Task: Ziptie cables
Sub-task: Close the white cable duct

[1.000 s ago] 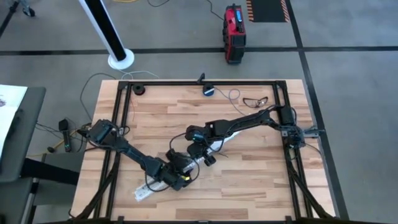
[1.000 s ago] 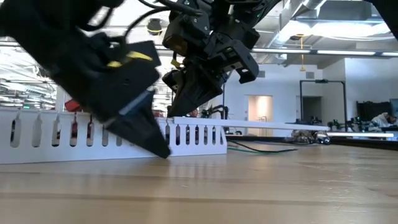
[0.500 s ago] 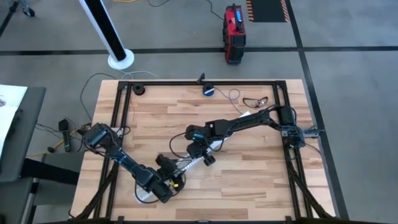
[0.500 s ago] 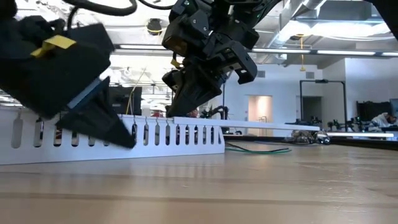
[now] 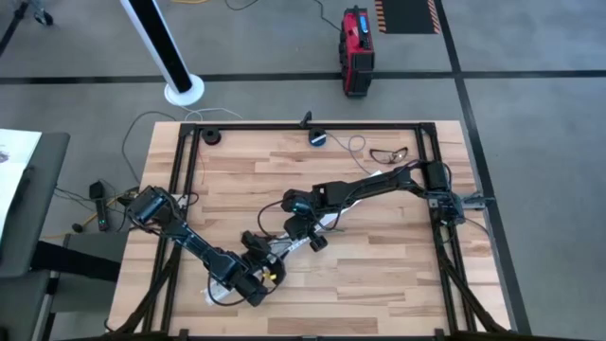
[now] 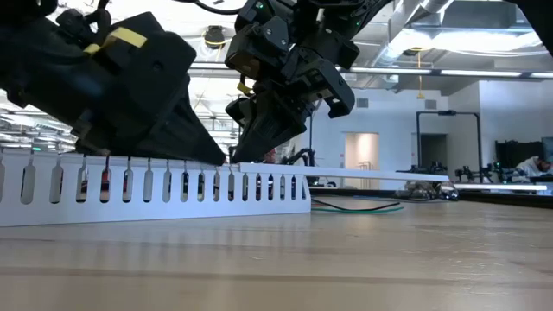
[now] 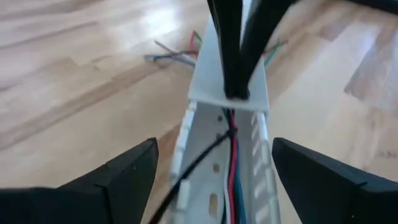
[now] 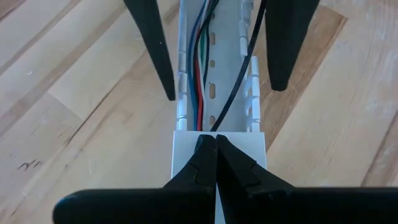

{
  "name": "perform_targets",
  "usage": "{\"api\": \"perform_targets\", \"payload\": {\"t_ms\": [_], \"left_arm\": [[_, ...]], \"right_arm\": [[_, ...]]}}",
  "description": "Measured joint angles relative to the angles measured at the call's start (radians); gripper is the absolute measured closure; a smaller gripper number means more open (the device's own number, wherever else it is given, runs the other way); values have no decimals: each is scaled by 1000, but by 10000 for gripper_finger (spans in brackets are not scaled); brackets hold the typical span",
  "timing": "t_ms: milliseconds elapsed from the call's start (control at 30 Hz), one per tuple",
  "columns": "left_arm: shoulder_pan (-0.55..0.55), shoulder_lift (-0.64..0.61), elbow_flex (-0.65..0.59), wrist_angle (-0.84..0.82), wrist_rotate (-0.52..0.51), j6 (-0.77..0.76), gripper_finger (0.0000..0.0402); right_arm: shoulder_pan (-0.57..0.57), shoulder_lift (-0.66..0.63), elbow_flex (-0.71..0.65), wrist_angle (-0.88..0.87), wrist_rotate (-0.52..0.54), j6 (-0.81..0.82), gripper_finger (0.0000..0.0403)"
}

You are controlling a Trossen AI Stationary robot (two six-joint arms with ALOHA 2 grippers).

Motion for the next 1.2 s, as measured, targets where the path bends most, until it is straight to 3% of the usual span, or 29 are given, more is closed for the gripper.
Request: {"api": "perform_targets", "payload": {"t_ms": [267,500,667,1200], "left_arm": [[7,-1,-41,136,4,49,91],[21,-1,-50,152,42,64,91],[21,59,-47,245,43,71,91],[21,77,-17,222,64,100,91]], "right_arm": [[-1,0,0,0,-1,-1,403],[-4,0,0,0,-7,-1,403],[-8,0,0,-1,-8,-2,403],[-26,0,0,-1,-14,-2,403]]}}
